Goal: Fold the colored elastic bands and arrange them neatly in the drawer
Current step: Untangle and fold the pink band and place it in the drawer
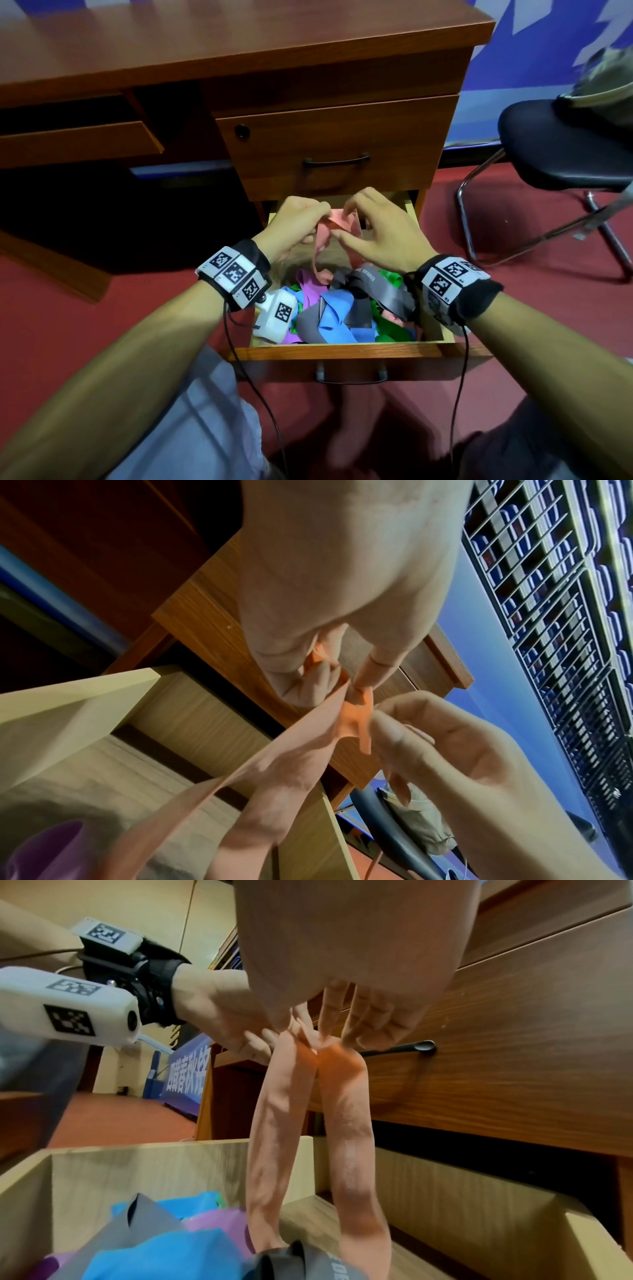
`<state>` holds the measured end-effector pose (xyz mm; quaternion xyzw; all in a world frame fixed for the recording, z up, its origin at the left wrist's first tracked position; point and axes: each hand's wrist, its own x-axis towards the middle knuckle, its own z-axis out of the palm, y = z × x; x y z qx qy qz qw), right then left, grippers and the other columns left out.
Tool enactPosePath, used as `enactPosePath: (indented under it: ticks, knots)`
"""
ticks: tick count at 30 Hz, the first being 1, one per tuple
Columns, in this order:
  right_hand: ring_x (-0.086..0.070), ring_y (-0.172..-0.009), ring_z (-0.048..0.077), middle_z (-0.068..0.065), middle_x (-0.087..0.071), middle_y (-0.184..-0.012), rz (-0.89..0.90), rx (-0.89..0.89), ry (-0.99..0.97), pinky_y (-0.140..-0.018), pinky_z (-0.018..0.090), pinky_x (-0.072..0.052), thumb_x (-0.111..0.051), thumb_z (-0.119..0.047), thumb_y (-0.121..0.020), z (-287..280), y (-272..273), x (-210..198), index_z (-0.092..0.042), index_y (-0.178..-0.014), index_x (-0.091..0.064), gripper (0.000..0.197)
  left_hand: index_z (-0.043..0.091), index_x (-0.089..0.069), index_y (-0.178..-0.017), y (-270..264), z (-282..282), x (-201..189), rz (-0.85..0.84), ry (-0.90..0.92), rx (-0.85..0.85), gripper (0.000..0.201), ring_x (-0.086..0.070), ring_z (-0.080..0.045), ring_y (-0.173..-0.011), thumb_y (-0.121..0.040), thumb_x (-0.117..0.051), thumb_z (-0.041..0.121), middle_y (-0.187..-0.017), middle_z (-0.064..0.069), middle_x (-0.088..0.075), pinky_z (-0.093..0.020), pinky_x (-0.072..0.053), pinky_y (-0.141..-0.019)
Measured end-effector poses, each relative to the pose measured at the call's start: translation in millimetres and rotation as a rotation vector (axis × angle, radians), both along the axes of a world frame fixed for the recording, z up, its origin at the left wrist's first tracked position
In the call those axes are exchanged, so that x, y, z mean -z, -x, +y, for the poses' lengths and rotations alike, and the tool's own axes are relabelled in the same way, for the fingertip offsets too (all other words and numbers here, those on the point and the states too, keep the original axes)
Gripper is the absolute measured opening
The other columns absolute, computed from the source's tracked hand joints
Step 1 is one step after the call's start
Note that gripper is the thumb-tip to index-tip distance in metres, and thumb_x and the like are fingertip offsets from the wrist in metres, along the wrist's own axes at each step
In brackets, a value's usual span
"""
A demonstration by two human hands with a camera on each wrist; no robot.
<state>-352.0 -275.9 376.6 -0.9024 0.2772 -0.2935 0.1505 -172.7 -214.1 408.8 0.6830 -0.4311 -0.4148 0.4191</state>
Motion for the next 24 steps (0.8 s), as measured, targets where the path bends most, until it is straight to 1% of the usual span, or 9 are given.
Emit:
enactPosePath:
  ticks: [4, 7, 9, 11, 13, 16, 19, 22, 24]
  knots:
    - [-0.054, -0.077, 0.012, -0.010, -0.051, -0.105, 0.048, -0.002, 0.043, -0.062, 0.039, -0.051, -0.059, -0.048, -0.094, -3, -1, 9, -0.025, -0.098, -0.060, 0.024, 0.014, -0.047, -0.059, 1, 1, -1, 0.025, 0.014, -0.002, 0.036, -0.030, -0.008, -0.041, -0.093, -0.054, 0.005, -0.044, 0.007, -0.037, -0.024, -0.020, -0.046]
    - [-0.057, -0.078, 0.015, -0.009, -0.052, -0.100, 0.037, -0.009, 0.031, -0.063, 0.041, -0.052, -0.056, -0.044, -0.097, -4, -1, 10, -0.025, -0.099, -0.062, 0.020, 0.012, -0.048, -0.059, 2, 1, 0, 0.033, 0.012, 0.005, 0.034, -0.030, -0.011, -0.045, -0.092, -0.054, 0.004, -0.049, 0.002, -0.036, -0.024, -0.022, -0.045]
    - [-0.057, -0.077, 0.014, -0.009, -0.055, -0.092, 0.018, -0.012, 0.013, -0.063, 0.039, -0.050, -0.055, -0.043, -0.096, -5, -2, 8, -0.026, -0.095, -0.062, 0.019, 0.011, -0.052, -0.060, 2, 1, 0, 0.037, 0.010, 0.009, 0.033, -0.030, -0.012, -0.047, -0.092, -0.055, 0.005, -0.050, 0.002, -0.039, -0.022, -0.023, -0.044]
    - [-0.056, -0.069, 0.006, -0.010, -0.059, -0.079, -0.053, -0.002, -0.106, -0.061, 0.028, -0.045, -0.060, -0.038, -0.094, -4, -3, 4, -0.025, -0.087, -0.063, 0.015, 0.004, -0.067, -0.070, 1, 1, 0, 0.033, 0.020, 0.012, 0.030, -0.034, -0.011, -0.049, -0.097, -0.055, 0.011, -0.050, 0.003, -0.049, -0.021, -0.026, -0.044]
    - [-0.053, -0.059, 0.001, -0.010, -0.062, -0.067, -0.208, 0.029, -0.308, -0.059, 0.017, -0.039, -0.066, -0.025, -0.092, -5, -5, -1, -0.023, -0.078, -0.065, 0.014, -0.002, -0.076, -0.084, -2, -1, 1, -0.006, 0.046, 0.003, 0.035, -0.039, -0.009, -0.050, -0.102, -0.054, 0.018, -0.060, -0.002, -0.061, -0.021, -0.030, -0.043]
    - [-0.049, -0.050, 0.003, -0.004, -0.060, -0.057, -0.526, 0.059, -0.645, -0.054, 0.017, -0.039, -0.065, -0.016, -0.094, -7, -8, -11, -0.010, -0.073, -0.064, 0.022, 0.006, -0.079, -0.097, -8, -3, 0, -0.054, 0.107, 0.006, 0.028, -0.047, -0.010, -0.054, -0.102, -0.052, 0.013, -0.074, -0.011, -0.063, -0.021, -0.034, -0.043]
    - [-0.042, -0.043, 0.008, -0.005, -0.049, -0.047, -0.706, 0.112, -0.861, -0.046, 0.019, -0.032, -0.061, -0.007, -0.093, -9, -8, -21, -0.008, -0.070, -0.059, 0.023, 0.016, -0.074, -0.117, -10, -3, 0, -0.053, 0.129, 0.016, 0.035, -0.051, -0.011, -0.056, -0.099, -0.048, 0.002, -0.087, -0.011, -0.066, -0.020, -0.040, -0.044]
    - [-0.044, -0.044, 0.007, -0.001, -0.052, -0.052, -0.657, 0.109, -0.847, -0.047, 0.019, -0.034, -0.059, -0.004, -0.090, -8, -7, -20, -0.005, -0.072, -0.059, 0.019, 0.013, -0.059, -0.133, -6, -2, -2, -0.032, 0.097, 0.022, 0.039, -0.055, -0.014, -0.056, -0.100, -0.045, -0.002, -0.098, -0.015, -0.065, -0.021, -0.043, -0.043]
    - [-0.047, -0.047, 0.004, 0.002, -0.056, -0.058, -0.570, 0.101, -0.782, -0.050, 0.015, -0.036, -0.061, -0.011, -0.094, -9, -6, -14, -0.003, -0.073, -0.061, 0.023, 0.008, -0.050, -0.138, -3, -1, -2, -0.013, 0.060, 0.014, 0.039, -0.059, -0.014, -0.054, -0.101, -0.046, -0.002, -0.099, -0.018, -0.062, -0.021, -0.043, -0.041]
